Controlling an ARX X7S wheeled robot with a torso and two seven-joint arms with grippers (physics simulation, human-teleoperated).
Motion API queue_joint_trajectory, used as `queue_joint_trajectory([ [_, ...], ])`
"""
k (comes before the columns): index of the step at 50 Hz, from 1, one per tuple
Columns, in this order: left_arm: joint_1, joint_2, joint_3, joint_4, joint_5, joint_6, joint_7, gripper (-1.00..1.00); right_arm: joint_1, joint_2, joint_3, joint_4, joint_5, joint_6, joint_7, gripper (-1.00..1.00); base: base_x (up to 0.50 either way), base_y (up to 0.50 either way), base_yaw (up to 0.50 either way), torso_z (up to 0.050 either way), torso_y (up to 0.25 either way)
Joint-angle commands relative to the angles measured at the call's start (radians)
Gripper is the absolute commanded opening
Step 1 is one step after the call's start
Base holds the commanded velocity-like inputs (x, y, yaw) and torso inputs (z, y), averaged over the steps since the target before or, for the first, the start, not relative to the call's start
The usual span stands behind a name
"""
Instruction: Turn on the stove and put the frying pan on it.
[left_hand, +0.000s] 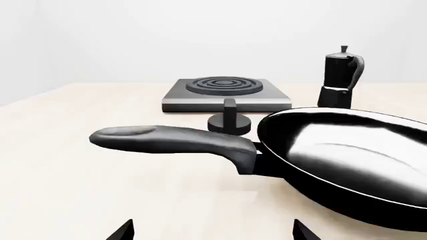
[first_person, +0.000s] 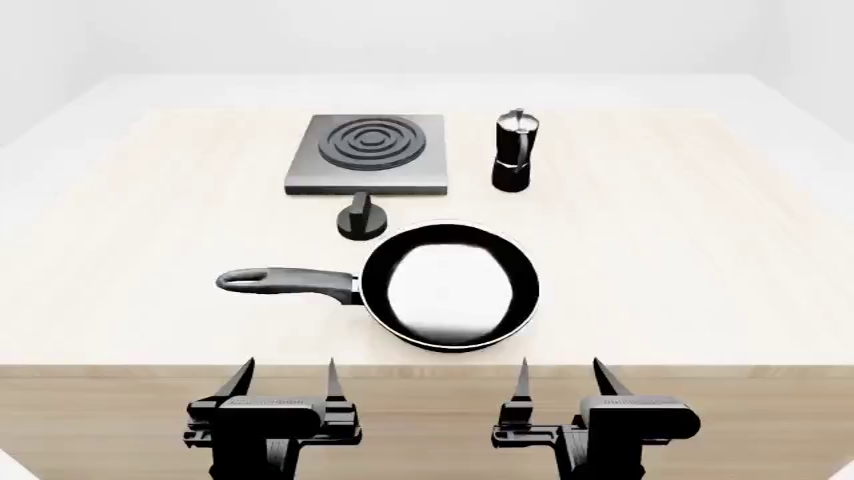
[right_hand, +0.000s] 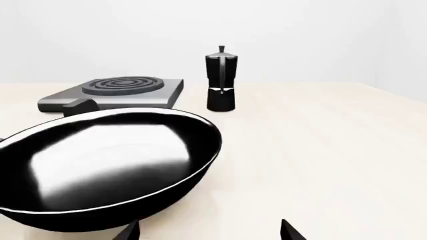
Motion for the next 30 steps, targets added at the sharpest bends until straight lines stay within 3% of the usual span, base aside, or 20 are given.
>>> queue_joint_trajectory([
  [1, 0.0, -0.017, 0.019, -0.001, -0.012, 0.005, -0.019, 1.0, -0.004, 0.015, -0.024, -0.001, 0.006, 0.0, 0.026, 1.0, 0.0, 0.0, 0.0, 0.0, 0.0],
  [27, 0.002, -0.068, 0.087, 0.007, -0.038, 0.006, -0.106, 1.0, -0.006, 0.072, -0.101, 0.002, 0.044, -0.018, 0.087, 1.0, 0.0, 0.0, 0.0, 0.0, 0.0],
  [30, 0.007, -0.068, 0.083, 0.061, -0.062, -0.044, -0.112, 1.0, -0.013, 0.076, -0.1, -0.064, 0.081, 0.061, 0.077, 1.0, 0.0, 0.0, 0.0, 0.0, 0.0],
])
